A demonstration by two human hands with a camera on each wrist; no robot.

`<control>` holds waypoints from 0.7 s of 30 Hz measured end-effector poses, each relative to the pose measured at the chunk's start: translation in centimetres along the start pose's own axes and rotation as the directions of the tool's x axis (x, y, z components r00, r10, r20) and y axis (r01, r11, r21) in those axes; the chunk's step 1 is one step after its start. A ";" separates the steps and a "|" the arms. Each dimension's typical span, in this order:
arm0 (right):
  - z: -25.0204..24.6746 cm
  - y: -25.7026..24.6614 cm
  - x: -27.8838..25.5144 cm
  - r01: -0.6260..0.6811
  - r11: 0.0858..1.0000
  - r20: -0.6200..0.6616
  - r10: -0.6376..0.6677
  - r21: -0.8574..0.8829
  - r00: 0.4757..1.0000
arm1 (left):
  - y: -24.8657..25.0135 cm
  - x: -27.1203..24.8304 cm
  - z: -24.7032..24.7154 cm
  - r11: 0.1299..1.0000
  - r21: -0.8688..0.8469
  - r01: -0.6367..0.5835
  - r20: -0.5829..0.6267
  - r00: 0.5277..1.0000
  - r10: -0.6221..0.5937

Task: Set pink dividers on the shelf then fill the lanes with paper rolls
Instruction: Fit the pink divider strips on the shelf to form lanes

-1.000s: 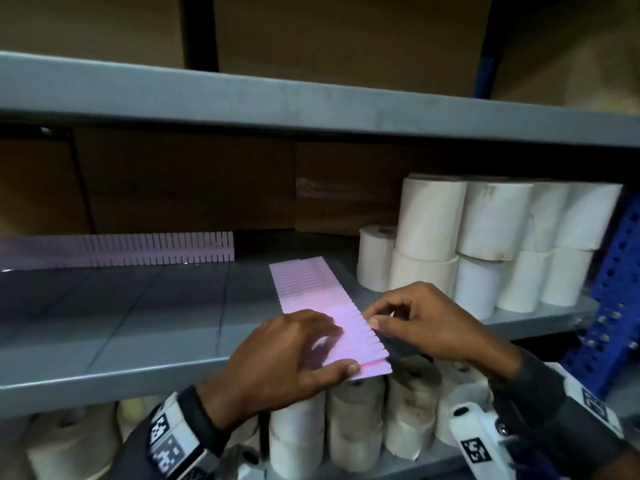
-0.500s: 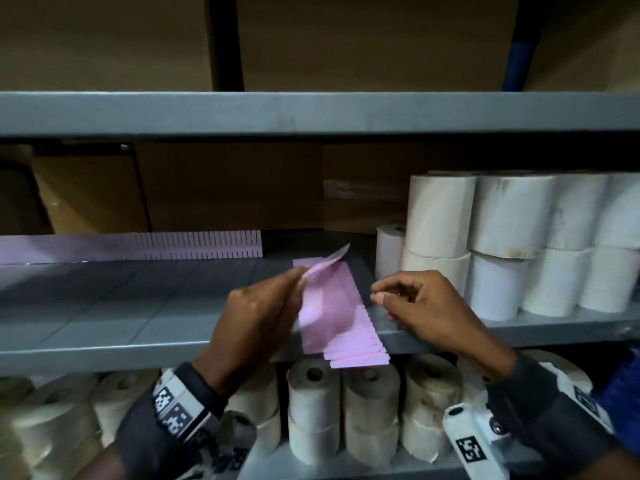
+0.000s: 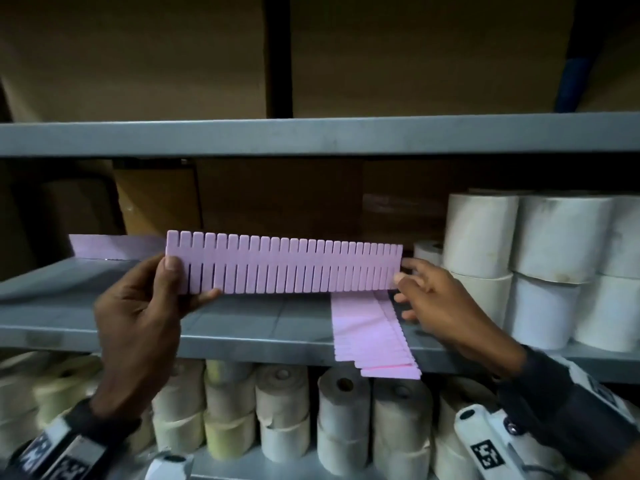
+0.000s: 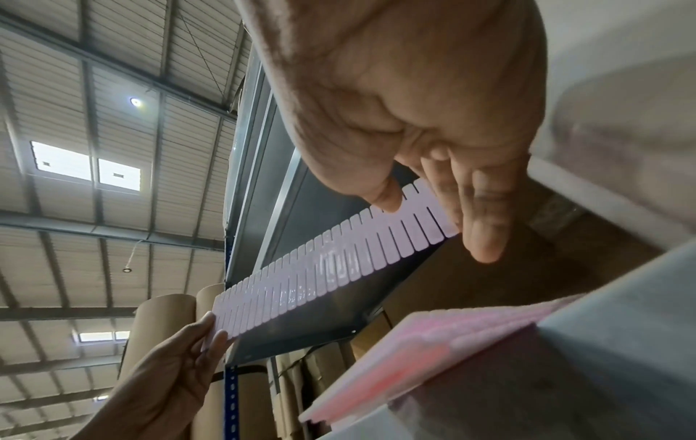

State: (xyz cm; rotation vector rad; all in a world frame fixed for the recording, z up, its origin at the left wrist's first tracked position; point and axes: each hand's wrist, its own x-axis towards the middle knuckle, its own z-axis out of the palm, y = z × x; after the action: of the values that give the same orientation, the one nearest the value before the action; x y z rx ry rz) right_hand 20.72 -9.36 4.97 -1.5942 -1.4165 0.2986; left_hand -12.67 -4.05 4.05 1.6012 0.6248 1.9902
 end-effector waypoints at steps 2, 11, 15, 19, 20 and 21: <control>0.5 -0.9 0.5 0.044 0.999 -0.022 -0.044 0.002 0.999 | 0.3 0.2 -1.8 0.999 -0.012 0.041 -0.033 0.999 -0.041; 4.9 -9.7 3.2 0.057 0.975 0.112 -0.082 0.215 0.990 | -0.1 2.9 -11.5 0.996 0.068 0.056 -0.213 0.976 -0.041; 10.1 -14.4 6.0 0.097 0.970 0.164 -0.135 0.225 0.977 | 0.1 5.1 -17.1 0.988 0.141 0.057 -0.246 0.969 -0.021; 16.6 -17.9 9.1 0.103 0.965 0.190 -0.151 0.239 0.970 | -0.3 6.9 -22.9 0.972 0.208 0.108 -0.260 0.964 -0.052; 18.7 -18.8 9.9 0.097 0.965 0.208 -0.150 0.245 0.967 | -0.5 7.4 -24.7 0.966 0.227 0.126 -0.241 0.968 -0.070; 20.3 -19.4 10.5 0.086 0.966 0.223 -0.143 0.245 0.964 | -0.6 7.9 -26.0 0.959 0.244 0.143 -0.222 0.971 -0.088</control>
State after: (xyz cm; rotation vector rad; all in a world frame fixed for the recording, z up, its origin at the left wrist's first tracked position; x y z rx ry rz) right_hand -2.98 7.12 13.22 -1.3102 -1.5867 0.5834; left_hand -39.45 0.47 4.38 1.4666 1.0747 2.0718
